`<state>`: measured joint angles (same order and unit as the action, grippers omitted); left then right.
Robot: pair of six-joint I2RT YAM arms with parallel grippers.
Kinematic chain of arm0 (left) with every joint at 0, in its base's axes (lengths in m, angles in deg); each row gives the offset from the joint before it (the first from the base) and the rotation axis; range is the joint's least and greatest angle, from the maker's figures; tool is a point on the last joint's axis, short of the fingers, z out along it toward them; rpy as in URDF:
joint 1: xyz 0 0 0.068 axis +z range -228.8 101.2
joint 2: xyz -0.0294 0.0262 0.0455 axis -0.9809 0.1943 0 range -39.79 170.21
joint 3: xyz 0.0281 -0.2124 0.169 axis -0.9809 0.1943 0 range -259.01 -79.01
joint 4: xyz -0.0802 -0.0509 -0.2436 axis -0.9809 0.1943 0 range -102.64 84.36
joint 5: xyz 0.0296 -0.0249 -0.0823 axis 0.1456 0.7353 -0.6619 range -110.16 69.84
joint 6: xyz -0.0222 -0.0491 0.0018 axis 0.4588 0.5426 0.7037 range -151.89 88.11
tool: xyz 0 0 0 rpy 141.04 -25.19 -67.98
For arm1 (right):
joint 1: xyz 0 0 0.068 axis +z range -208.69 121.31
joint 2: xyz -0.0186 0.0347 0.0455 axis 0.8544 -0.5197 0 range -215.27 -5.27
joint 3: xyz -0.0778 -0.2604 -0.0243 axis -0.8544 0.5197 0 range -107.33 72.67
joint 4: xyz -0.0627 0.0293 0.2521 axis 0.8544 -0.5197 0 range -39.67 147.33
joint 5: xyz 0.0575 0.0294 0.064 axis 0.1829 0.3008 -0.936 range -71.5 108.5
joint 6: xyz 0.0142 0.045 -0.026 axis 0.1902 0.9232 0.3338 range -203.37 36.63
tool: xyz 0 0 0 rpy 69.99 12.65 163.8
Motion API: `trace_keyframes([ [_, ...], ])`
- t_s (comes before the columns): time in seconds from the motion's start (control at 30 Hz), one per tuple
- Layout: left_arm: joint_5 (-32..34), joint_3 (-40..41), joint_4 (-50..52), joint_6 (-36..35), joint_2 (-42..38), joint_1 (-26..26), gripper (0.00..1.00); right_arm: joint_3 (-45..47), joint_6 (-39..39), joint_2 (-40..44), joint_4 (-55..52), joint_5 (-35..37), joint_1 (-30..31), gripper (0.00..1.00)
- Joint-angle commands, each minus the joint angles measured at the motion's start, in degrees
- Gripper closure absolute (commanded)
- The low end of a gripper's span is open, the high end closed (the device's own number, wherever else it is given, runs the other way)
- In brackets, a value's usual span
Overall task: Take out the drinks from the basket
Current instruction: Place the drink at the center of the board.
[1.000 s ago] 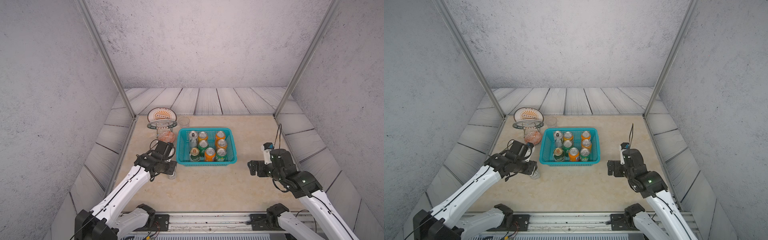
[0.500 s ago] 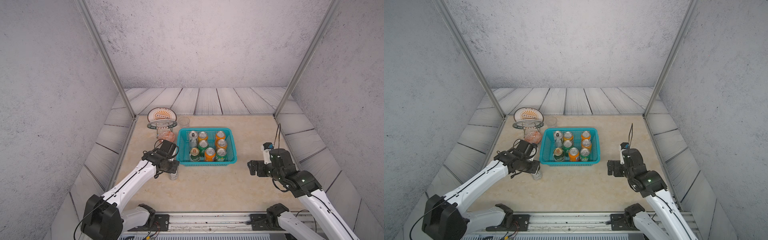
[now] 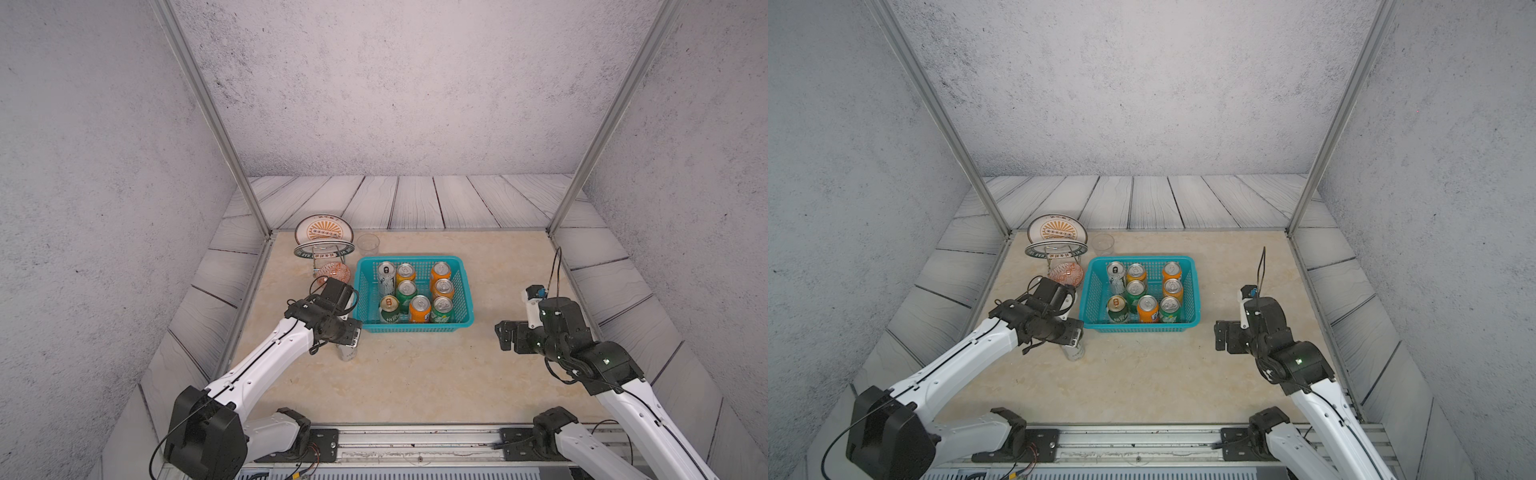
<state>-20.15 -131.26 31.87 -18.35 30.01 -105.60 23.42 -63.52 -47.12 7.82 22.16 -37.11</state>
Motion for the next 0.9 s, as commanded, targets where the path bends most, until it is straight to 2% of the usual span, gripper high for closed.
trace_keyframes([
  [0.0, 0.4, -1.5, 0.6, 0.1, -0.4, -0.3, 0.19, -2.2, -0.7, 0.6, -1.1, 1.5, 0.1, 0.01],
  [0.37, 1.0, -3.9, 2.2, -0.5, -4.1, -0.2, 0.01, -3.3, -1.1, 1.2, -1.9, 2.4, 0.2, 0.01],
  [0.63, 1.9, -10.0, 5.0, -1.1, -7.4, -0.2, 0.01, -3.8, -0.7, 1.6, -2.3, 2.1, 0.2, 0.01],
  [0.87, 1.7, -18.2, 5.8, -2.3, -6.3, -0.2, 0.01, -3.5, -0.4, 1.9, -2.5, 1.9, 0.2, 0.01],
])
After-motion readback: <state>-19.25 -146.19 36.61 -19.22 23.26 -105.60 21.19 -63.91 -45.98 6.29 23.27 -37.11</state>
